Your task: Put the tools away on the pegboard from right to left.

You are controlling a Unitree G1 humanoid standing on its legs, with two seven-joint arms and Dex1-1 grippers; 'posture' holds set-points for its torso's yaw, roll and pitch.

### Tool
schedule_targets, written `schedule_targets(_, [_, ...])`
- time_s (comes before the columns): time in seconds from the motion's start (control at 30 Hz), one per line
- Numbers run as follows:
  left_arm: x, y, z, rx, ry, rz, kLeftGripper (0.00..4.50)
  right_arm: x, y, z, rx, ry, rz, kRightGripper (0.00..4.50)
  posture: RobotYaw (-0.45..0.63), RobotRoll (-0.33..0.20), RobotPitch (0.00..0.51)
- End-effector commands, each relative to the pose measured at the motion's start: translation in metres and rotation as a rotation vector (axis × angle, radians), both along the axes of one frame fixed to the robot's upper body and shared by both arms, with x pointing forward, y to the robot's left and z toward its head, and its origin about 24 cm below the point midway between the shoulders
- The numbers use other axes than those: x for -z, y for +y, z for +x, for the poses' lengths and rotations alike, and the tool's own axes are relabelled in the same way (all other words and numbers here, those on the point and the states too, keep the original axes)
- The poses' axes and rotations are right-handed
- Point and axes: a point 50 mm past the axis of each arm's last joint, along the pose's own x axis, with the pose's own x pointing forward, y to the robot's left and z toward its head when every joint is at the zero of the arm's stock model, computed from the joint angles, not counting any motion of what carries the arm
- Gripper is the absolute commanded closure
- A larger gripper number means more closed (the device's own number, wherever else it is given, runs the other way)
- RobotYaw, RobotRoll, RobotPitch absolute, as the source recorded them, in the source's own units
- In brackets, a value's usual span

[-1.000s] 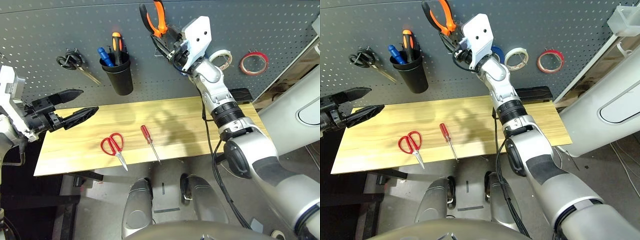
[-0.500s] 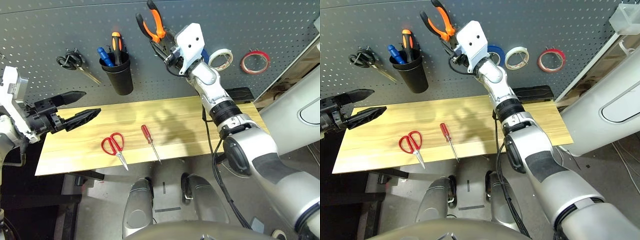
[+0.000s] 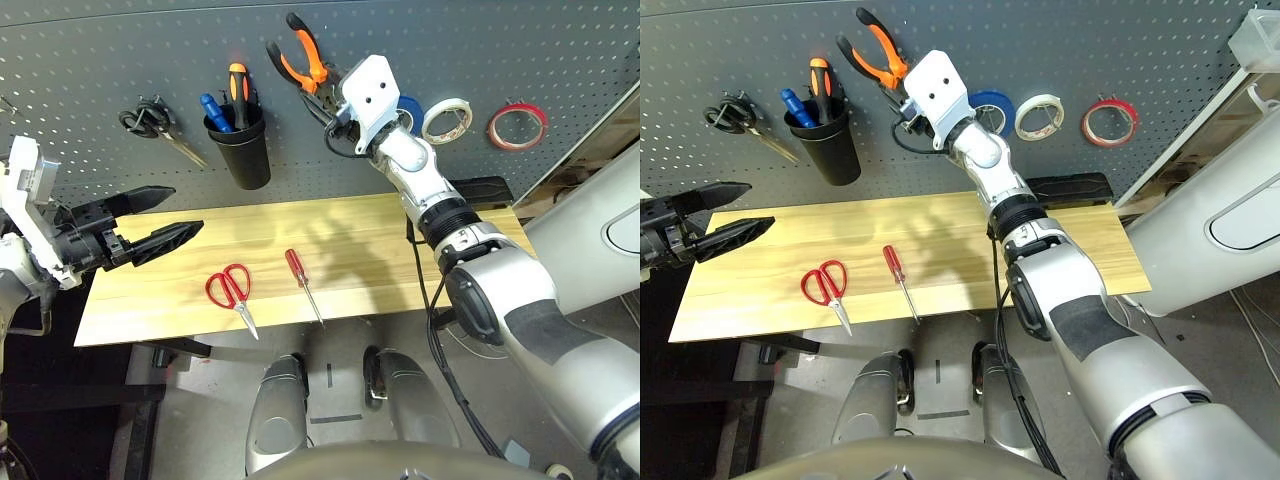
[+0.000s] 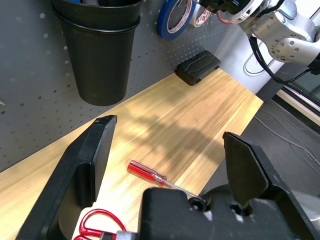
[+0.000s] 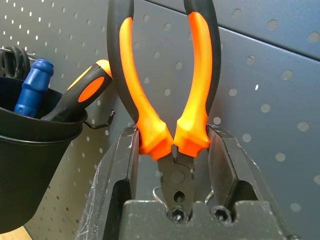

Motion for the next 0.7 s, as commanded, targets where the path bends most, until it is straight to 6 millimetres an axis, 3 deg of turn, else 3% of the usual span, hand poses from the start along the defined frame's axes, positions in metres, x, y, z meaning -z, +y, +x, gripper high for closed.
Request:
schedule_targets(0.03, [0.001,-0.003,-0.001,0.023,0.008,0.002,0.00,-0.003,-0.001,0.002,0.014,0.007,0.024,2.40,0.12,0.000,0.183])
schedule_targets(0.7, [0.003,-0.004,0.000,0.035,0.017,-0.001,0.00,0.018,-0.007,0.010,0.084,0.183,0.026,2.40,0.12,0.000,0.184])
